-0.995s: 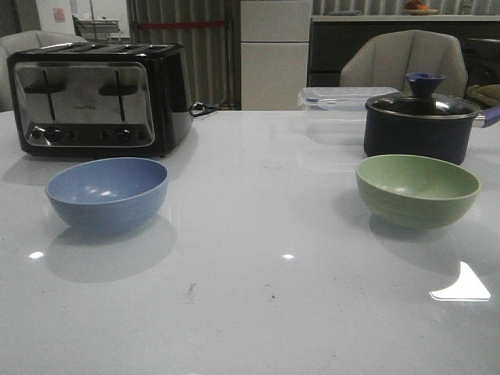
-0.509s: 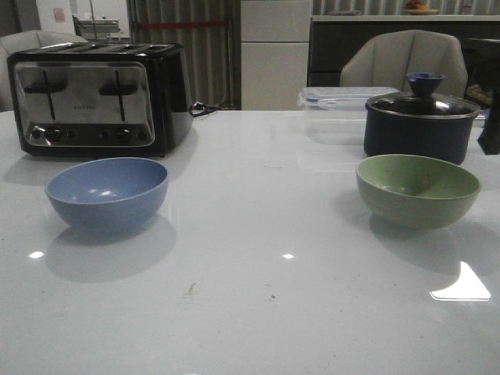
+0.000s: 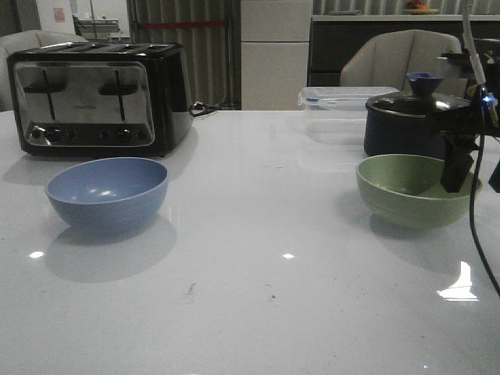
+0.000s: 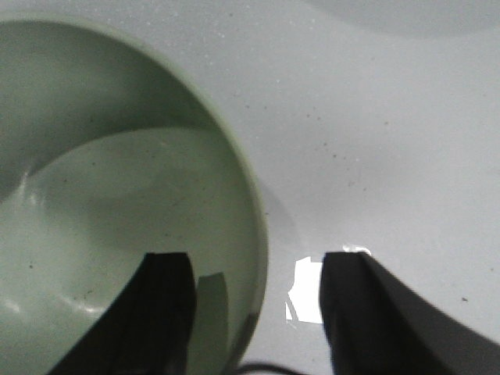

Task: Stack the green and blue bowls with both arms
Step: 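Lower the right gripper onto the rim of the green bowl and grasp, then lift the green bowl and carry it toward the table center, then release the green bowl and raise the right gripper away, then lower the left gripper onto the rim of the blue bowl and grasp, then lift the blue bowl and carry it above the green bowl, then lower the blue bowl into the green bowl and open the left gripper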

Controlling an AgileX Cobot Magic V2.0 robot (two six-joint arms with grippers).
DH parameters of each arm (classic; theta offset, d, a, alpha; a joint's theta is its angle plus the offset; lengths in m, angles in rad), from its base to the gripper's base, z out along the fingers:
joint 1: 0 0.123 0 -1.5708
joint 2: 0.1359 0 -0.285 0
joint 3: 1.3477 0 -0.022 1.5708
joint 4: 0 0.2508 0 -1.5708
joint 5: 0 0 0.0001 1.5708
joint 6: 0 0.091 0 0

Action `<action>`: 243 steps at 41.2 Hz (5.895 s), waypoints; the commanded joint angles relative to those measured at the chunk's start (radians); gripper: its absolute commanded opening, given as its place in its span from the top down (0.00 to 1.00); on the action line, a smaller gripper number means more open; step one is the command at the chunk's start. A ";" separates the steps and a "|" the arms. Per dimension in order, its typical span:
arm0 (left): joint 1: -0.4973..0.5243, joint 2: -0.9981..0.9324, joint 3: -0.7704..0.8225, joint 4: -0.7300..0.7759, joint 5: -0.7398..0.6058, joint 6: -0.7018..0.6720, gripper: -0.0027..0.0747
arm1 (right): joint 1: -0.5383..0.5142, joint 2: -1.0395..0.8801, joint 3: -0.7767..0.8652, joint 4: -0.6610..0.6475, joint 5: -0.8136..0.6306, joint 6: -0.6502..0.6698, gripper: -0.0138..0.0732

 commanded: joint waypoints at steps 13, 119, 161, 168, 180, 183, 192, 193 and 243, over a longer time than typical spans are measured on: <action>0.002 0.004 -0.036 -0.010 -0.067 -0.009 0.38 | 0.000 -0.048 -0.042 0.002 -0.007 -0.002 0.72; 0.002 0.004 -0.036 -0.016 -0.082 0.001 0.38 | 0.500 -1.165 0.668 0.036 -0.175 -0.124 0.33; -0.112 0.935 -0.650 -0.038 0.045 0.055 0.18 | 0.500 -1.171 0.668 0.036 -0.172 -0.124 0.33; -0.112 1.084 -0.735 -0.047 0.047 0.055 0.18 | 0.500 -1.171 0.668 0.036 -0.172 -0.124 0.33; -0.112 1.179 -0.792 -0.121 0.054 0.055 0.37 | 0.500 -1.171 0.668 0.036 -0.169 -0.124 0.33; -0.112 1.179 -0.792 -0.135 0.061 0.055 0.49 | 0.500 -1.171 0.668 0.036 -0.169 -0.124 0.33; -0.112 1.179 -0.792 -0.137 0.089 0.055 0.78 | 0.500 -1.171 0.668 0.036 -0.169 -0.124 0.33; -0.112 1.177 -0.794 -0.137 0.099 0.055 0.81 | 0.500 -1.171 0.668 0.036 -0.169 -0.124 0.33; -0.528 0.968 -0.810 -0.245 0.222 0.084 0.85 | 0.500 -1.171 0.668 0.036 -0.169 -0.124 0.33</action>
